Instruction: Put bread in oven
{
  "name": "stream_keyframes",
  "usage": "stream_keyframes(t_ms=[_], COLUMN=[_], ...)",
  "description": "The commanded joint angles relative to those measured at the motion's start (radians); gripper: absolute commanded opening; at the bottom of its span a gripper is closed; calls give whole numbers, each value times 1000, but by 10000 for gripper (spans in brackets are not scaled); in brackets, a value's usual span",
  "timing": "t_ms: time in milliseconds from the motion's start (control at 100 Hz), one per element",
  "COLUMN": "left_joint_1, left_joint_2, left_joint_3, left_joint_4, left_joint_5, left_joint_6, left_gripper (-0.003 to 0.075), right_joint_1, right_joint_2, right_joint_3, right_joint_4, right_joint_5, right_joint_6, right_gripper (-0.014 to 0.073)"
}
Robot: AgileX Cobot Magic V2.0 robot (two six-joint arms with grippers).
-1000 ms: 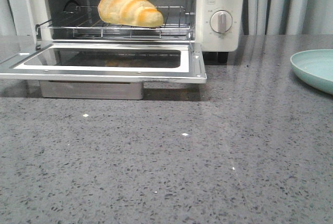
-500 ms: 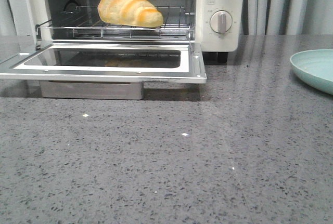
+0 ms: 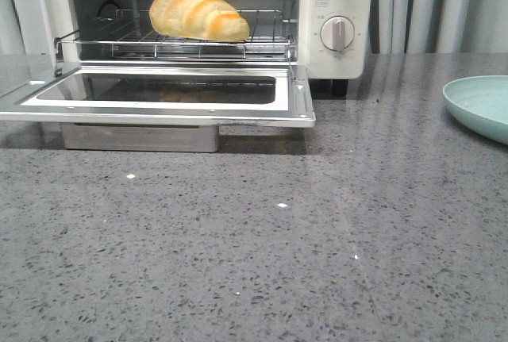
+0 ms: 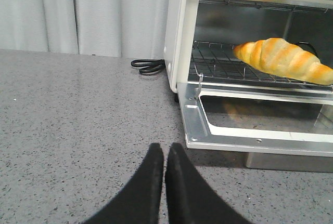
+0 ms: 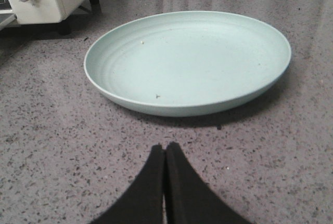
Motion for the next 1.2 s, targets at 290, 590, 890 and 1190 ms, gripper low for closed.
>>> stream_keyframes(t_ms=[290,590,890,1190], left_joint_1=[0,0,0,0], left_joint_2=[-26,-26,-26,-26], left_joint_3=[-26,-26,-26,-26], left_joint_4=[-7,-7,-7,-7], left_joint_5=[-77,-77,-77,-77], left_joint_6=[2,2,2,2], left_gripper=[-21,-21,-21,-21], right_joint_1=[-91,-116,-116,-116], right_joint_2=[-58,-114,-114,-115], right_joint_3=[27,27,27,27], right_joint_4=[-3,-17,53,76], right_joint_5=[-87,-21,22,74], right_joint_6=[1,1,-89,-107], right_gripper=[-68,-68,-68,-68])
